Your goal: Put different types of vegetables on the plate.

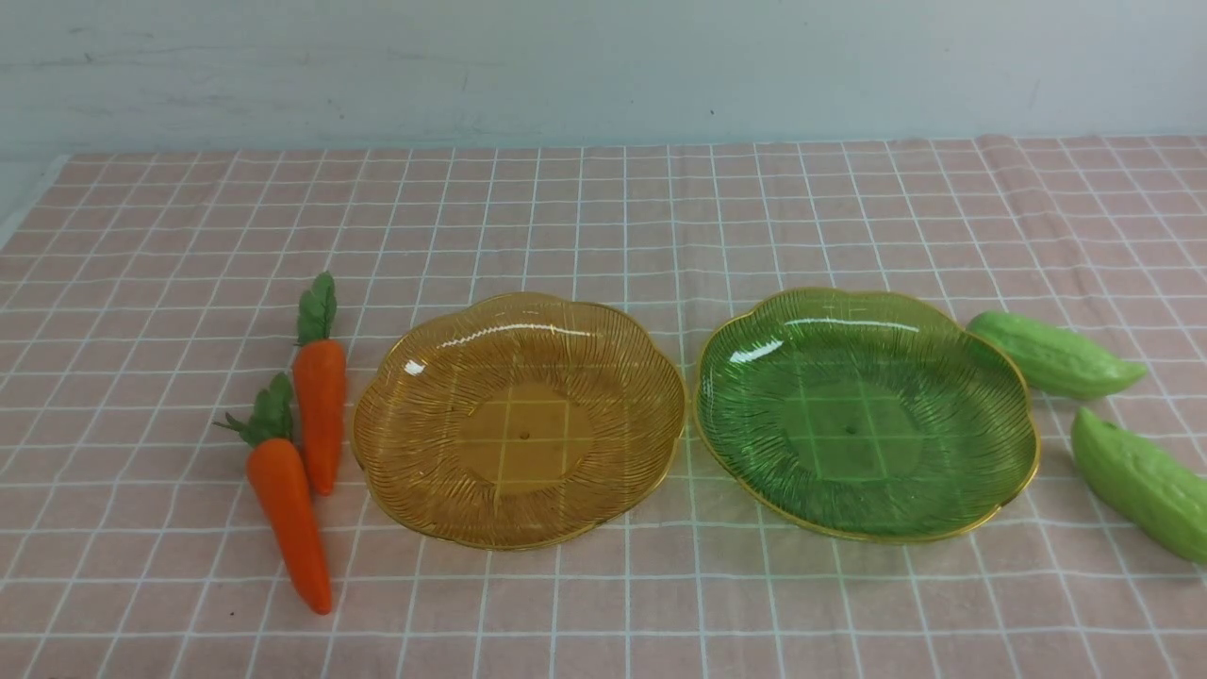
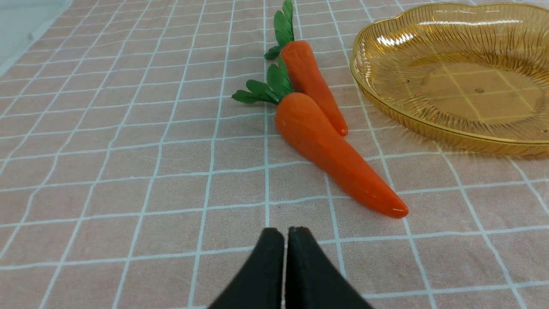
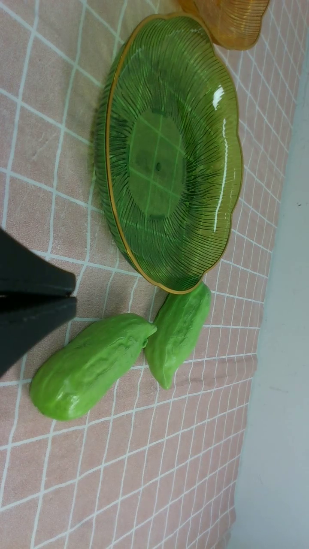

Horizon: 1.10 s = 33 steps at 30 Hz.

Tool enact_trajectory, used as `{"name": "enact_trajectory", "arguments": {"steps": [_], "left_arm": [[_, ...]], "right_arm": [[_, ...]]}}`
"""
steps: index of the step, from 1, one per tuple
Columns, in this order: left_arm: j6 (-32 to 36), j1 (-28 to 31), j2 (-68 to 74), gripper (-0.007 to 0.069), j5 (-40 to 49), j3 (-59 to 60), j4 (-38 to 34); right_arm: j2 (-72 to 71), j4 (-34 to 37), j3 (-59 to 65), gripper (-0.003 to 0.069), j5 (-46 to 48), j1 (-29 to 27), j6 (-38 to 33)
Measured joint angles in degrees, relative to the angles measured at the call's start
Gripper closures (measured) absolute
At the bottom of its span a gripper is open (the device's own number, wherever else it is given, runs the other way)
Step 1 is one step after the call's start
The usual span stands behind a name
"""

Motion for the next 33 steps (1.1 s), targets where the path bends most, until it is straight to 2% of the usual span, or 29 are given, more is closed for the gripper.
{"name": "enact_trajectory", "arguments": {"steps": [2, 4, 8, 11, 13, 15, 18, 22, 25, 29, 31, 33], "left_arm": [[-0.52, 0.0, 0.0, 0.0627, 0.0, 0.0, -0.77], [-3.97, 0.0, 0.0, 0.0627, -0.14, 0.0, -6.7], [-15.6, 0.0, 0.0, 0.0627, 0.36, 0.0, -28.1], [-20.42, 0.0, 0.0, 0.0627, 0.51, 0.0, -42.52], [-20.94, 0.0, 0.0, 0.0627, 0.51, 0.0, -49.71], [-20.82, 0.0, 0.0, 0.0627, 0.4, 0.0, -52.37], [-20.05, 0.0, 0.0, 0.0627, -0.45, 0.0, -54.83], [-10.42, 0.0, 0.16, 0.0627, 0.67, -4.53, -55.26], [-4.05, 0.0, 6.2, 0.0627, 5.96, -13.1, -51.67], [-2.29, 0.0, 22.4, 0.0627, 21.37, -20.93, -40.06], [-2.01, 0.0, 30.27, 0.0627, 26.03, -23.58, -35.6], [-1.53, 0.0, 36.13, 0.0627, 27.71, -25.16, -33.67]], "right_arm": [[0.0, 0.08, 0.0, 0.0676, 0.0, 0.0, 0.0], [0.0, 3.43, 0.0, 0.0676, -0.06, 0.0, 1.97], [0.0, 23.2, 0.0, 0.0676, -1.64, 0.0, 12.49], [0.0, 40.64, 0.0, 0.0676, -2.57, 0.0, 19.22], [0.0, 45.6, 0.0, 0.0676, -3.13, 0.0, 20.19], [0.0, 48.25, 0.0, 0.0676, -3.58, 0.0, 20.54], [0.0, 49.0, 0.0, 0.0676, -3.95, 0.0, 18.57], [0.0, 48.76, -4.86, 0.0676, -3.53, 0.0, 10.41], [1.8, 46.07, -13.82, 0.0676, -1.51, 0.0, 3.66], [12.6, 33.92, -25.45, 0.0673, 11.87, 0.0, 1.62], [23.33, 22.48, -32.24, 0.0673, 25.56, 0.0, 4.64], [30.63, 14.92, -35.36, 0.0671, 31.69, 0.0, 8.15]]}}
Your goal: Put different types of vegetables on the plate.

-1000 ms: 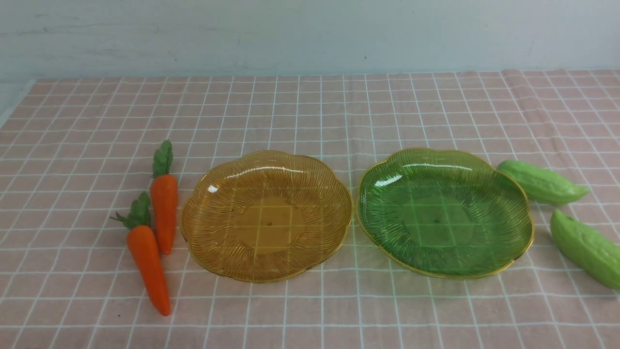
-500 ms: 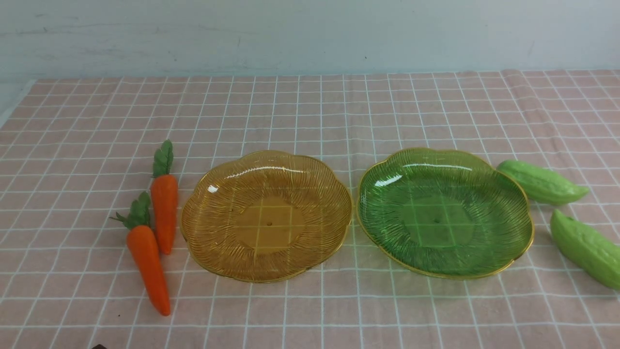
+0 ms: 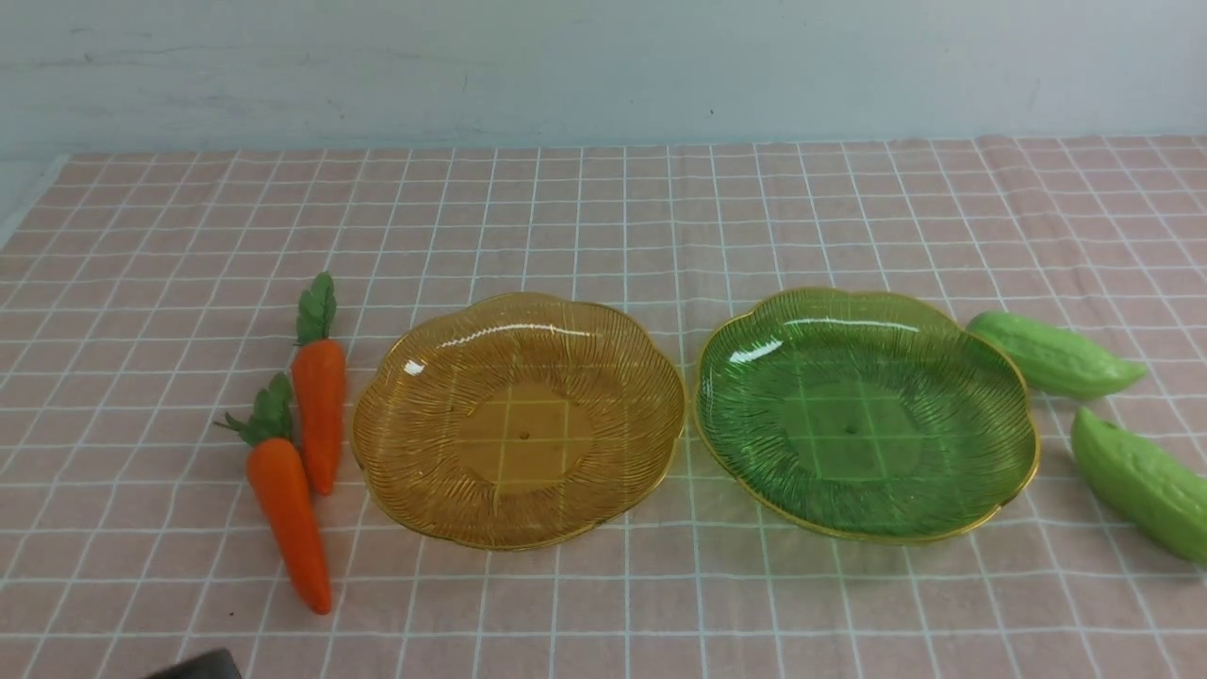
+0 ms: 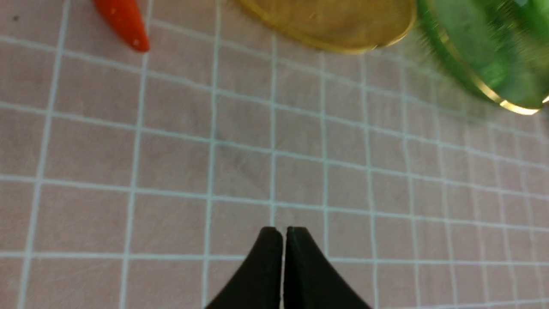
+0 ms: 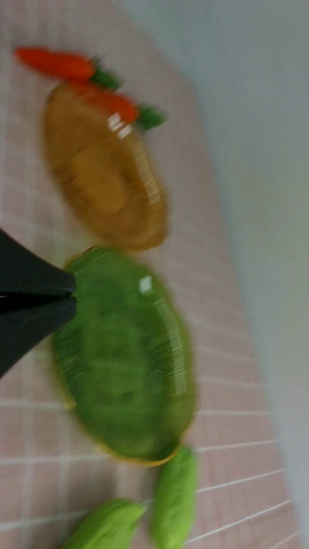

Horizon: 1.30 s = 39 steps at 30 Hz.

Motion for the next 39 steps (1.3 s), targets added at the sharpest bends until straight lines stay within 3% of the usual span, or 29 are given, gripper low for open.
{"name": "enact_trajectory", "arguments": {"steps": [4, 7, 9, 14, 18, 26, 29, 30, 31, 36, 39], "left_arm": [[3.36, 0.0, 6.84, 0.0611, 0.57, -1.79, 1.98], [4.36, 0.0, 7.77, 0.0577, 0.63, -1.89, 2.4], [4.64, 0.0, 7.77, 0.0548, 0.8, -1.89, 2.58], [4.82, 0.0, 7.77, 0.0456, 1.05, -1.96, 2.64], [4.82, 0.0, 7.77, 0.0414, 1.07, -1.96, 2.74], [4.82, 0.0, 7.77, 0.0407, 1.51, -1.96, 2.74], [4.82, 0.0, 7.77, 0.0407, 2.6, -1.96, 2.74], [4.82, 0.0, 7.77, 0.0407, 2.81, -1.96, 2.74], [4.82, 0.0, 7.77, 0.0407, 3.01, -1.96, 2.79], [5.23, 0.0, 7.77, 0.0407, 4.11, -1.96, 2.79], [5.23, 0.0, 7.77, 0.0407, 4.26, -1.96, 2.79]], "right_arm": [[17.14, -12.3, -5.11, 0.0646, -0.54, 0.0, 4.65], [28.0, -16.47, -9.46, 0.0576, -0.82, 0.0, 4.97], [34.43, -18.09, -12.28, 0.0496, -0.77, 0.0, 4.97], [48.4, -25.03, -17.13, 0.0209, -3.49, 0.0, 4.96], [58.66, -31.32, -21.44, 0.0076, -5.52, 0.0, 6.52], [72.47, -39.19, -25.5, 0.0102, -7.05, 0.0, 7.32], [74.81, -40.87, -25.54, 0.0148, -7.11, 0.0, 7.79], [75.15, -40.81, -26.24, 0.0215, -6.28, 0.0, 7.85], [75.15, -40.51, -27.26, 0.0252, -5.02, 0.0, 7.85], [74.66, -36.48, -37.9, 0.0249, 7.7, 0.0, 7.03], [74.21, -26.83, -44.91, 0.0249, 13.59, 0.0, 6.28]]}}
